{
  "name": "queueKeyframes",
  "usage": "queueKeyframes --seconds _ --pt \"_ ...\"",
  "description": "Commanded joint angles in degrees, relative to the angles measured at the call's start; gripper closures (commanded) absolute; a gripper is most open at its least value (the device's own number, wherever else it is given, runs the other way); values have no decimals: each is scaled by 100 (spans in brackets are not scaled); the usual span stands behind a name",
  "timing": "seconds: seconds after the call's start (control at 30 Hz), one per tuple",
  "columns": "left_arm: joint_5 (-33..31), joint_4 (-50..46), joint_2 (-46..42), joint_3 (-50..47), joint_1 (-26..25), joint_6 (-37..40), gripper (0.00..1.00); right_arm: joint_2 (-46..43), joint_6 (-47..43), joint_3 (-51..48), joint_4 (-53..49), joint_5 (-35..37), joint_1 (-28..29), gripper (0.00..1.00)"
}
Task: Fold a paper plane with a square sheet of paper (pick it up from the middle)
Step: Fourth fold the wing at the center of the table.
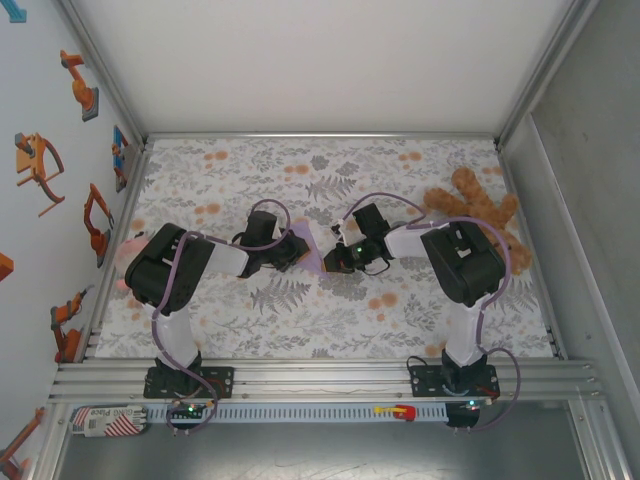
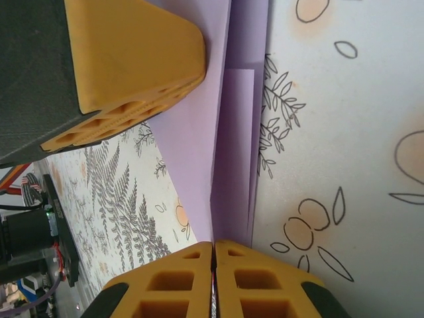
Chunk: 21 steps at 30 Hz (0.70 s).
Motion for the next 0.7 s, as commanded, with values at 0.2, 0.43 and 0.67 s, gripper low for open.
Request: queueKeyframes --seconds 0.2,0.43,0.67 --pt "66 -35 123 138 -27 -61 87 83 -59 -169 -106 165 -80 95" --pt "189 116 129 182 -26 -31 85 124 -70 -217 -94 270 -80 96" --pt "253 148 146 226 -26 15 84 146 -80 -218 -116 338 -80 96"
